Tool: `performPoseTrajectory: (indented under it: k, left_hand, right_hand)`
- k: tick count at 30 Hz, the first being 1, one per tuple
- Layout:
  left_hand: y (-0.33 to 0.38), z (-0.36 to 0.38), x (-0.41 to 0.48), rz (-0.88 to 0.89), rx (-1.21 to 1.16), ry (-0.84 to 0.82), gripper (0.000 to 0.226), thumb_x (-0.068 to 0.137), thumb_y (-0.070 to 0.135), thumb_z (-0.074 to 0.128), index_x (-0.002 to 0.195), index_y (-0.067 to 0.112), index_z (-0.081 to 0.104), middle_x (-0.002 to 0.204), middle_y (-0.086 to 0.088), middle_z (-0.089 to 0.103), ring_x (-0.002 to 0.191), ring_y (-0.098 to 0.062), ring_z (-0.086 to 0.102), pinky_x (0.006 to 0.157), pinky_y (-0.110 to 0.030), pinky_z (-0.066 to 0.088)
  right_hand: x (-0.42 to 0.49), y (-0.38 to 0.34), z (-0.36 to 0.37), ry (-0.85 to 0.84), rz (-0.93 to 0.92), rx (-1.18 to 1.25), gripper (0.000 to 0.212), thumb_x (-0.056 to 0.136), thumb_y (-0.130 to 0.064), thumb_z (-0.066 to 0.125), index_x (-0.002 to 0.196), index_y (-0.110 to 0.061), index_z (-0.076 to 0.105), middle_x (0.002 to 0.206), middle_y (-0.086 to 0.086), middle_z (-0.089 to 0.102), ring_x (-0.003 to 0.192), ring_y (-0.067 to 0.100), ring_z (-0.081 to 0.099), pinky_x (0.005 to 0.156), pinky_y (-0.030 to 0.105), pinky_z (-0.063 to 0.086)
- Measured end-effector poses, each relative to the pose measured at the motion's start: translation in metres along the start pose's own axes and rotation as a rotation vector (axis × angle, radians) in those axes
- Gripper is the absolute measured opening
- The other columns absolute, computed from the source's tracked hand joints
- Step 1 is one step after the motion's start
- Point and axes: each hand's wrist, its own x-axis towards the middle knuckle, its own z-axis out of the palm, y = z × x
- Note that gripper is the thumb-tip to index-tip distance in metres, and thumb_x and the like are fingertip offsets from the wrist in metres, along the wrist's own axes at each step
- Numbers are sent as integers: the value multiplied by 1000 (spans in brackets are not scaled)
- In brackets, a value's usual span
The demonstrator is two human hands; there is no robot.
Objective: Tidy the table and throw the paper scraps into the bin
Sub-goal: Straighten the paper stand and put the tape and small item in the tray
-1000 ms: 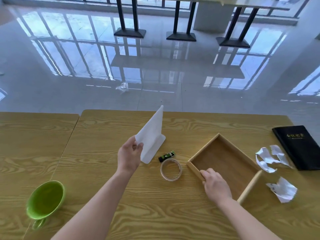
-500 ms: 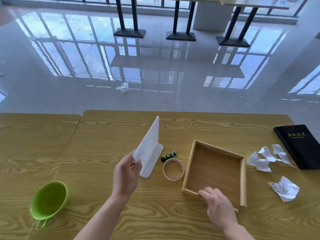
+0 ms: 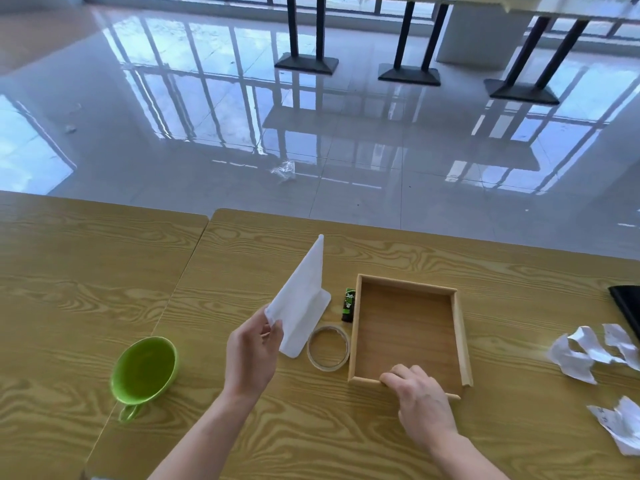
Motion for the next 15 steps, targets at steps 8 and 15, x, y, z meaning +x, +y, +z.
performPoseTrajectory:
  k: [8,15]
  left_hand:
    - [-19,-27,7,-83,38,74,16,91,9,64,106,11,70,79,7,72,76,-1,66,60,-6,42]
    - [-38,-48,23,-141,59,145,10,91,12,63,99,11,68,78,3,71,77,-10,68,58,-14,42]
  right_hand:
    - [29,-33,-2,-2,-88,-18,58,83,10,42,114,-34,65,109,-17,61,93,15,50,73,29,43]
    - [56,-64,-4,-13,-159,-51,55,81,9,42,108,-33,66,104,-16,62,91,17,50,70,30,44]
